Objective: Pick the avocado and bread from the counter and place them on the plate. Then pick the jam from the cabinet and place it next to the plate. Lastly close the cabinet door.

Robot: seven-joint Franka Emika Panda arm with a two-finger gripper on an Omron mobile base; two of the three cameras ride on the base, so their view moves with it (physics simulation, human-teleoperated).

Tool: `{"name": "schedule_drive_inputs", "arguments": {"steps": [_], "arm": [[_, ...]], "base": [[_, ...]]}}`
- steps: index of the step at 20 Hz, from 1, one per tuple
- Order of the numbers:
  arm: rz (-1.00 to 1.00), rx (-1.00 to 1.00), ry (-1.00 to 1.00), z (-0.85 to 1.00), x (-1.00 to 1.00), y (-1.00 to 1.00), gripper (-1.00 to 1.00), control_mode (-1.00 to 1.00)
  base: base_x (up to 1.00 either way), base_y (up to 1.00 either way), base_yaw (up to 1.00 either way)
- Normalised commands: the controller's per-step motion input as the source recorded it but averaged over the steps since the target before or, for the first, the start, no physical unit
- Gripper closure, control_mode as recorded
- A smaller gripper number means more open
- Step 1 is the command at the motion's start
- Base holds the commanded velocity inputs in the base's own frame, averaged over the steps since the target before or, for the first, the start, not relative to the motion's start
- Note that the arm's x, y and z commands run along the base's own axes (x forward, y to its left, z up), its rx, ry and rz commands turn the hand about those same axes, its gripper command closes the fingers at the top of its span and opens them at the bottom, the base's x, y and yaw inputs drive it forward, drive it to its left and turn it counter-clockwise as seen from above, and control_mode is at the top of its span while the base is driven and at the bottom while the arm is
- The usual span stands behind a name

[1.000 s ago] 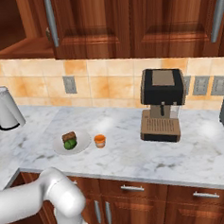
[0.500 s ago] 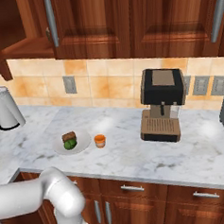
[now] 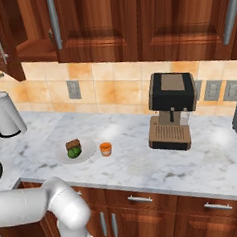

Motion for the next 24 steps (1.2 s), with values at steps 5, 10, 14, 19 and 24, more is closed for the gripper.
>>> {"name": "schedule_drive_inputs", "arguments": {"steps": [5, 10, 14, 19, 24], "arm": [[0.08, 0.13, 0.26, 0.25, 0.76, -0.73, -1.0, -1.0], [0.09, 0.07, 0.24, 0.02, 0.77, -0.71, -1.0, -1.0], [0.1, 0.04, 0.24, 0.0, 0.91, -0.68, -1.0, -1.0], [0.1, 0.0, 0.25, -0.07, 0.88, -0.61, -1.0, -1.0], [0.12, 0.0, 0.19, -0.16, 0.6, -0.47, -1.0, -1.0]], "base": [[0.0, 0.0, 0.0], [0.0, 0.0, 0.0], [0.0, 0.0, 0.0], [0.0, 0.0, 0.0], [0.0, 0.0, 0.0]]}}
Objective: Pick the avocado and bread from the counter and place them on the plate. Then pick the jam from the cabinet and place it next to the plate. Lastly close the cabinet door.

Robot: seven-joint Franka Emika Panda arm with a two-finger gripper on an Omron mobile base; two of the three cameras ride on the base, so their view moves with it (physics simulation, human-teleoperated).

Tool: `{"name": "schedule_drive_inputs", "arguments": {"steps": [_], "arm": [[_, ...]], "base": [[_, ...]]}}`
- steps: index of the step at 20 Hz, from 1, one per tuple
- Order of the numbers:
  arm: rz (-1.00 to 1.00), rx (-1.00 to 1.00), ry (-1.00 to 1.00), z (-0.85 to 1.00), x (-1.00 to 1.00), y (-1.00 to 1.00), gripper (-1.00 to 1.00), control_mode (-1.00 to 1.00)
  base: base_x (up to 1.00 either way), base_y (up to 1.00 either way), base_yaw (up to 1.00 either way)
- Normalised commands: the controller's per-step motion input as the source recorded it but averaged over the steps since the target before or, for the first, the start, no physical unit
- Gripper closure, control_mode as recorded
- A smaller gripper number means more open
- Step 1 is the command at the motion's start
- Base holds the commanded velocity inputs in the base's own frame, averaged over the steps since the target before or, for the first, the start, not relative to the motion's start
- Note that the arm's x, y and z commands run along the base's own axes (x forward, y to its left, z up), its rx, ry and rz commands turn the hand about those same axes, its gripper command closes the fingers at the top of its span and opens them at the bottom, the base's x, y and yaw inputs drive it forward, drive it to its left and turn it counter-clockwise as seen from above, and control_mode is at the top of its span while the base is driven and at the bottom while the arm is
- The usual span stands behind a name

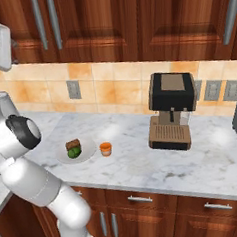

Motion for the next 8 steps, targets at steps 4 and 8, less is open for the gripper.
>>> {"name": "schedule_drive_inputs", "arguments": {"steps": [4, 8], "arm": [[0.15, 0.0, 0.14, -0.24, 0.29, -0.49, -1.0, -1.0], [0.19, 0.0, 0.08, -0.25, 0.0, -0.67, -1.0, -1.0]], "base": [[0.0, 0.0, 0.0], [0.0, 0.0, 0.0]]}}
